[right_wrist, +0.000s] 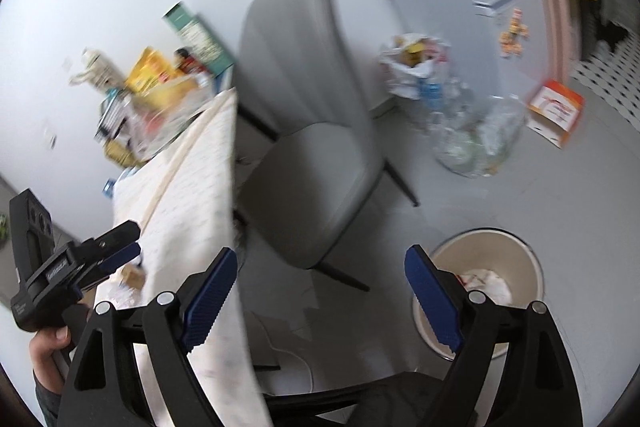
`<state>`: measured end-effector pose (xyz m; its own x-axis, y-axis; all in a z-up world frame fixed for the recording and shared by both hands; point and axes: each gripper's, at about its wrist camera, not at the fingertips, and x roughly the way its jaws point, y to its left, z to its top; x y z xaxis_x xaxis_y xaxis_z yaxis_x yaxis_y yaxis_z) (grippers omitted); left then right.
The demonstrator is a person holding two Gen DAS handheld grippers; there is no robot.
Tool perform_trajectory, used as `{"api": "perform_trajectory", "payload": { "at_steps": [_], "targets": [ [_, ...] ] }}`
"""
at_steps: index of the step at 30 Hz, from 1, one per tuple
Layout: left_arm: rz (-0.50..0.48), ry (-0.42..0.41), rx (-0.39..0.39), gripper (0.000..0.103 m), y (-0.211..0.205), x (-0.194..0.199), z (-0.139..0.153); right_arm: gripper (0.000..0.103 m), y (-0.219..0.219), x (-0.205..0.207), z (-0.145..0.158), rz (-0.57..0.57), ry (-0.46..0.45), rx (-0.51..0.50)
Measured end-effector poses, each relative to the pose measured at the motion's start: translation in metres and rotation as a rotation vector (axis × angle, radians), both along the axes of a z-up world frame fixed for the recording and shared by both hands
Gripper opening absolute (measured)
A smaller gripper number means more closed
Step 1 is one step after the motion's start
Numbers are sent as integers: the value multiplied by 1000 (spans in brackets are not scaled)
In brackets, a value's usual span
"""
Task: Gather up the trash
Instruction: 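Bring both tools back to the table toward the cardboard box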
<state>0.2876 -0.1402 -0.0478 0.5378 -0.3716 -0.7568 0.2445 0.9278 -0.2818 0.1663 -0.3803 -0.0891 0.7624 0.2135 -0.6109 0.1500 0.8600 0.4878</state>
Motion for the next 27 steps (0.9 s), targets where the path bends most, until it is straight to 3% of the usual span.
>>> {"api": "perform_trajectory", "payload": {
  "at_steps": [10, 27],
  "targets": [
    [187, -24, -23, 85, 100, -13, 11, 79, 93, 40, 24, 203, -12, -60],
    [361, -48, -66, 85, 217, -42, 8, 67, 256, 78, 36, 521, 9, -251]
  ]
}}
